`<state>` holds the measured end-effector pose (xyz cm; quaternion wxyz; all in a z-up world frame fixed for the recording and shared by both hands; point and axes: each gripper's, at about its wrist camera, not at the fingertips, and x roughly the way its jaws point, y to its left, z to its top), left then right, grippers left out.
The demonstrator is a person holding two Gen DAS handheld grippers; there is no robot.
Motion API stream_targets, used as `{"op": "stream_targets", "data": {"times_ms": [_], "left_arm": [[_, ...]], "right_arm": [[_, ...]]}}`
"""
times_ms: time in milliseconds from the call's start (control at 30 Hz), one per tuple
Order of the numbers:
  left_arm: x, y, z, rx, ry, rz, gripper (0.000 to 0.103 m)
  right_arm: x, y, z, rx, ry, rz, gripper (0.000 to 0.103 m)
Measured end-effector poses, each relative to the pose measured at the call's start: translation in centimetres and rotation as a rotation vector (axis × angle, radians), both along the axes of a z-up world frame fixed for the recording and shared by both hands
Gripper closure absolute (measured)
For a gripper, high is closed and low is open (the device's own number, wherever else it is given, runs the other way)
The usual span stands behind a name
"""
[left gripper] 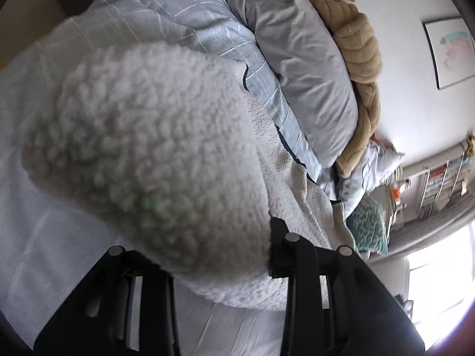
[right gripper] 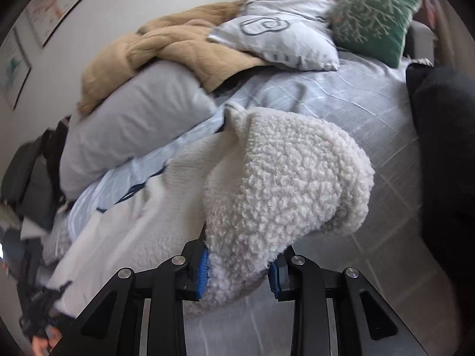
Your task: Fold large clothes
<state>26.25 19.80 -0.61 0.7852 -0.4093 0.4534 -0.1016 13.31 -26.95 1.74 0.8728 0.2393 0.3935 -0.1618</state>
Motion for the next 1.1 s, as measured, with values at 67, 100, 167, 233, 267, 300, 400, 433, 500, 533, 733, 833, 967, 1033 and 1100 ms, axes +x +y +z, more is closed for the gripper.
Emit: {"op": "stream_targets", "data": {"times_ms": [67, 100, 167, 233, 267, 300, 400, 433, 500, 533, 733, 833, 967, 1033, 1100], "left_arm": [[-1.8, 1.3, -0.1, 0.004, 0.019, -0.024, 0.067], [-2.4, 1.7, -0.4, 0.006, 0.027, -0.03, 0.067], [-3.6, 2.8, -1.6, 0.011, 0.054, -0.042, 0.067], [-4.5, 3.6, -3.1, -0.008, 0.079, -0.055, 0.066], [-4.8, 3.6, -4.2, -0.017, 0.093, -0.07, 0.063], [-5.0, 3.6, -5.0, -0.013, 0.097, -0.084, 0.062], [-5.2, 3.2, -6.8, 0.04, 0.083, -0.111, 0.043], [-5.3, 3.3, -7.2, 0.046, 0.089, -0.102, 0.031], [-5.5, 3.8, -7.4, 0.04, 0.083, -0.074, 0.026], [-5.6, 4.1, -7.4, 0.032, 0.083, -0.058, 0.026], [-6.3, 5.6, -7.4, -0.084, 0.062, 0.071, 0.025], [-6.1, 5.4, -8.4, -0.108, 0.076, 0.123, 0.026], [-5.7, 5.3, -9.1, -0.135, 0.081, 0.201, 0.036], [-5.6, 5.3, -9.2, -0.14, 0.081, 0.214, 0.047], [-5.6, 5.1, -8.7, -0.137, 0.069, 0.226, 0.055]], "right_arm": [[-1.4, 1.1, 0.7, 0.009, 0.034, 0.033, 0.07], [-2.0, 1.6, 0.6, 0.018, 0.056, 0.047, 0.069], [-3.6, 2.2, -0.2, 0.057, 0.13, 0.087, 0.068], [-4.4, 2.6, -1.4, 0.099, 0.183, 0.133, 0.066], [-4.7, 2.7, -2.0, 0.108, 0.201, 0.15, 0.064], [-5.0, 2.6, -2.6, 0.114, 0.217, 0.163, 0.064], [-5.6, 1.4, -5.4, 0.176, 0.259, 0.178, 0.047], [-5.7, 0.8, -6.8, 0.216, 0.292, 0.186, 0.043], [-6.2, 0.0, -7.9, 0.254, 0.304, 0.185, 0.034], [-6.5, -0.4, -8.0, 0.279, 0.298, 0.182, 0.032], [-8.8, 0.4, -3.7, 0.123, 0.322, 0.17, 0.032], [-9.5, 2.0, -0.2, -0.054, 0.243, 0.19, 0.032], [-9.6, 5.3, 2.4, -0.231, 0.112, 0.237, 0.032], [-8.6, 7.2, 2.5, -0.249, 0.063, 0.281, 0.032], [-7.2, 9.6, 2.0, -0.253, 0.039, 0.344, 0.036]]}}
